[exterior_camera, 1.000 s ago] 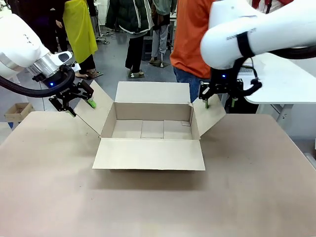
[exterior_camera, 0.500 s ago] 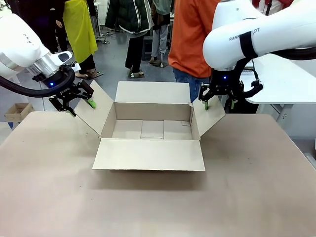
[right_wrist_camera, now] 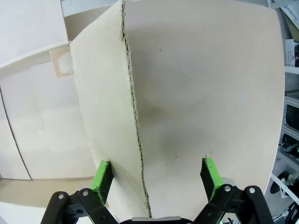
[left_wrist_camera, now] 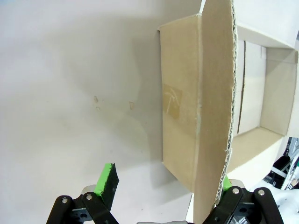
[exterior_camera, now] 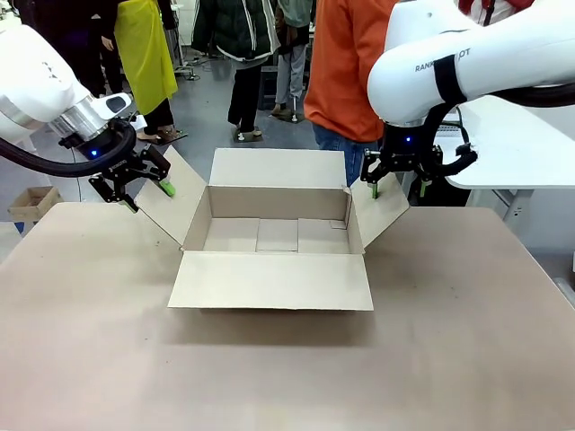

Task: Pack the gift set into the box.
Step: Lift both hands away from the flaps of the Package Box.

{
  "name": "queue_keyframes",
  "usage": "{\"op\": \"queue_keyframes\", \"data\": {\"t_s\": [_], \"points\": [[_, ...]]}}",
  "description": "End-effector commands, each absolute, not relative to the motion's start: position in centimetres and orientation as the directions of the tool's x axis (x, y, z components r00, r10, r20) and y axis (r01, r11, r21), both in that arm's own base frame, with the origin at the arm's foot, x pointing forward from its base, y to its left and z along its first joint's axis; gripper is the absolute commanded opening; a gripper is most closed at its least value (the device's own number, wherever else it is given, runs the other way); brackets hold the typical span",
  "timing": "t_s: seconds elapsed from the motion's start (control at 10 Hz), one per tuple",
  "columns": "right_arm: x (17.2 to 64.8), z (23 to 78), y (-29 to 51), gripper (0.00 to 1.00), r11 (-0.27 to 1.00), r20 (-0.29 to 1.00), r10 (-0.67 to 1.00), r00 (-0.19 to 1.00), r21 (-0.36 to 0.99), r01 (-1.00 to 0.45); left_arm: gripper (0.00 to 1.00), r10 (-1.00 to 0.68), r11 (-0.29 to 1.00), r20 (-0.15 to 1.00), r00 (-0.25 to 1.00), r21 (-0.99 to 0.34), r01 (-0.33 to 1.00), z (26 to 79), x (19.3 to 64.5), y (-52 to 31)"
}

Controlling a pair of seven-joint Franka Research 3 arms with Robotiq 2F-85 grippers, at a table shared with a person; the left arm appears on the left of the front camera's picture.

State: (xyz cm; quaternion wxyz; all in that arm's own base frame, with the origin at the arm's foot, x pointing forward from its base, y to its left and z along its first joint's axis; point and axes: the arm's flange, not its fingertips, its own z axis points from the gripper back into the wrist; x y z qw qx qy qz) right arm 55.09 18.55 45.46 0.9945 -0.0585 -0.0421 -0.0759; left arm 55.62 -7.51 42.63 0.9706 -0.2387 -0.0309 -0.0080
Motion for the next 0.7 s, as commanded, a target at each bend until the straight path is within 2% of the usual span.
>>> {"op": "queue_keyframes", "data": {"t_s": [0.0,0.6], "points": [[55.4,45.64,18.69,1.0,0.976,0.107,-0.156,0.982,-0.137,0.17,1.0,0.01,0.895,0.061,0.998,-0.445,0.018,42.81,55.31,-7.6],[55.4,45.64,18.69,1.0,0.976,0.107,-0.156,0.982,-0.137,0.17,1.0,0.01,0.895,0.061,0.998,-0.445,0.018,42.81,55.31,-7.6]]}}
